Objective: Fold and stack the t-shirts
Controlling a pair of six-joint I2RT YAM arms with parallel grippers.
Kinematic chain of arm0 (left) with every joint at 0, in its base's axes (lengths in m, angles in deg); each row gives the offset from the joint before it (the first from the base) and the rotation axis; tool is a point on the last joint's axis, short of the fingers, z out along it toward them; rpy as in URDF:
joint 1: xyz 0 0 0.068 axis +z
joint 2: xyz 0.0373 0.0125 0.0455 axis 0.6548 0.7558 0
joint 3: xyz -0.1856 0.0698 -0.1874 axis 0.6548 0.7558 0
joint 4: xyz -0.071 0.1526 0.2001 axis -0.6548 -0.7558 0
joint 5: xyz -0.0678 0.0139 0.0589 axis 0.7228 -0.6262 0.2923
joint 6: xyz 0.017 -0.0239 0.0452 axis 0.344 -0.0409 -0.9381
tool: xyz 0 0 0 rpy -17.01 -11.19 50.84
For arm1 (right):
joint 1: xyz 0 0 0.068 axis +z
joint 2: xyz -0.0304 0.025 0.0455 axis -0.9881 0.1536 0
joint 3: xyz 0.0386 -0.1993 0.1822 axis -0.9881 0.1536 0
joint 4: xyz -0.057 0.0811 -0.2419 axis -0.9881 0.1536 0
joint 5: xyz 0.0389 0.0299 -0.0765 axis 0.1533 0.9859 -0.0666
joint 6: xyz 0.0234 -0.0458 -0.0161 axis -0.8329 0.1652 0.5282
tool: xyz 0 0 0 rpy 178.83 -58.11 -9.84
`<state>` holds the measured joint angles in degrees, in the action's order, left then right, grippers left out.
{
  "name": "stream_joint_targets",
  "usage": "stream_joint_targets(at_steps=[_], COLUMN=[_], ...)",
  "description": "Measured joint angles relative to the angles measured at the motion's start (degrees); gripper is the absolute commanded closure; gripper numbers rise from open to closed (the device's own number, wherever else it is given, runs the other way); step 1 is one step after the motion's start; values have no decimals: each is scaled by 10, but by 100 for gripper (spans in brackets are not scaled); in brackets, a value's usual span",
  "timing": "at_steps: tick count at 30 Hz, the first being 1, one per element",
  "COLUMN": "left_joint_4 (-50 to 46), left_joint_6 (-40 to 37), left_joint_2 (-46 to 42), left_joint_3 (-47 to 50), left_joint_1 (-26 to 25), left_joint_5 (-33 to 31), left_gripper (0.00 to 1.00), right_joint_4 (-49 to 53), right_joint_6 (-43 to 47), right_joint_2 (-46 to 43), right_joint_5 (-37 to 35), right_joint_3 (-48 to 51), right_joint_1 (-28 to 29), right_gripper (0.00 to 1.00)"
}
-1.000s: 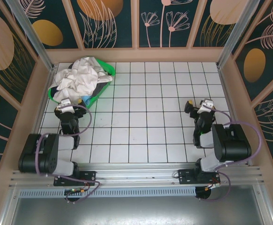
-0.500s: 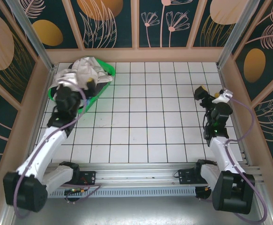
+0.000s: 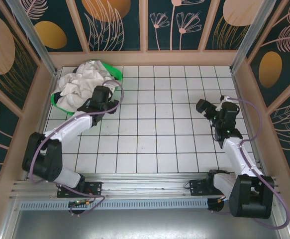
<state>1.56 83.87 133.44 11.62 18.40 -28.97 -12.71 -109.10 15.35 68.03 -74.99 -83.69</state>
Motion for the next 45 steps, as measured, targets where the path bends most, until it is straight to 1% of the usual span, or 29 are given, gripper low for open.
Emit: stream_joint_targets(at_steps=[3,4,6,8,9,10,14,18,20,21,24,28,34,37,38,39,41,43,45], left_joint_4=[-3,-4,-6,-7,-9,-10,-11,-20,-31,-37,-56,-73,-116,-119,-121,-122,-122,-125,-129], left_joint_6=[-12,-15,-18,-22,-23,-26,-39,-54,-53,-52,-42,-29,5,20,23,23,26,31,40], left_joint_2=[57,74,99,123,135,146,168,199,222,234,268,298,340,352,352,352,352,351,348], left_joint_3=[-35,-45,-59,-75,-84,-92,-117,-163,-196,-214,-266,-312,-383,-402,-402,-402,-402,-402,-402], left_joint_1=[9,15,31,46,53,60,76,103,120,129,155,176,184,188,190,191,194,196,200], left_joint_5=[-18,-19,-18,-18,-17,-12,12,38,43,43,44,40,26,23,23,23,24,27,38], left_gripper=[32,36,41,50,56,58,72,79,81,84,86,86,86,84,81,75,68,55,39], right_joint_4=[1,1,0,0,0,0,0,0,0,0,0,0,2,4,5,5,6,9,14], right_joint_6=[0,0,2,4,5,5,5,5,5,5,5,5,5,5,5,5,5,5,4], right_joint_2=[8,11,12,12,12,12,21,31,33,35,39,42,42,42,42,42,42,42,41], right_joint_5=[12,14,17,17,17,17,17,17,17,17,17,17,17,17,17,17,17,17,17], right_joint_3=[3,4,4,6,8,10,12,12,12,12,12,12,10,9,8,8,7,5,0], right_joint_1=[0,0,0,-1,-2,-2,-8,-9,-9,-9,-9,-9,-9,-9,-9,-9,-9,-9,-9], right_gripper=[1,1,1,1,1,1,1,1,1,1,1,1,1,1,1,1,1,1,1])
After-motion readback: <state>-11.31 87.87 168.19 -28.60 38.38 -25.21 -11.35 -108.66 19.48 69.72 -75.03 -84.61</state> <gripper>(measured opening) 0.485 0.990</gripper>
